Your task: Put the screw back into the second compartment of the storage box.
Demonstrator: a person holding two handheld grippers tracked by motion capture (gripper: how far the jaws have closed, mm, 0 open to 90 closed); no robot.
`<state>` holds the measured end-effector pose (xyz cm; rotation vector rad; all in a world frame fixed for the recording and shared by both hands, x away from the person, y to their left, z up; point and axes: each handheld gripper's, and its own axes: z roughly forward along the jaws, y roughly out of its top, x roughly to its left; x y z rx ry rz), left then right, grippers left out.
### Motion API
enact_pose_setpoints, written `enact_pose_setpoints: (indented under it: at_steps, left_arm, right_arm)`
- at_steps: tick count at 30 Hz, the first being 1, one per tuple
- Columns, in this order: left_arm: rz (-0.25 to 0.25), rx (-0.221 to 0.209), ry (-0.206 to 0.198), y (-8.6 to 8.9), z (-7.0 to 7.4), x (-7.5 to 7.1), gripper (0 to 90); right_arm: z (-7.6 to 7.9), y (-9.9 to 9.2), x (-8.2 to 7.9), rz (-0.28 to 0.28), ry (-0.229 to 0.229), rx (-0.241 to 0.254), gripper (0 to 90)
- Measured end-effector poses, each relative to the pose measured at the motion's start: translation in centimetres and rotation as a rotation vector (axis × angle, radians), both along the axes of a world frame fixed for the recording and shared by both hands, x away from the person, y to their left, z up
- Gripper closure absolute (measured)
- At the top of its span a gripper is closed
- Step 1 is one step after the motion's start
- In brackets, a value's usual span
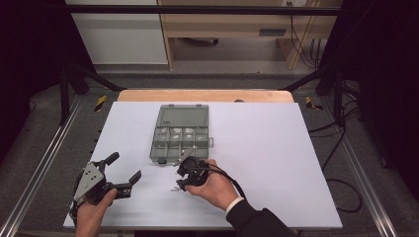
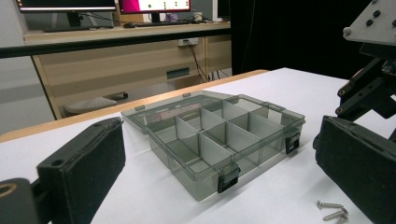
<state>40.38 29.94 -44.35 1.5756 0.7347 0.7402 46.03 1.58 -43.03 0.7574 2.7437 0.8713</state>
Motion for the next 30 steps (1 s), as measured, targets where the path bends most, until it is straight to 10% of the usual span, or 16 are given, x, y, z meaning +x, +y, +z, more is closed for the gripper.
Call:
enact_pose_setpoints:
  at_steps: [30]
  left_arm:
    - [-0.004,0.011,0.0,-0.2,0.0,0.0,1.7]
  right_arm:
    - [-1.8,1.7,0.4,-0.033,0.081,-0.011,73.5]
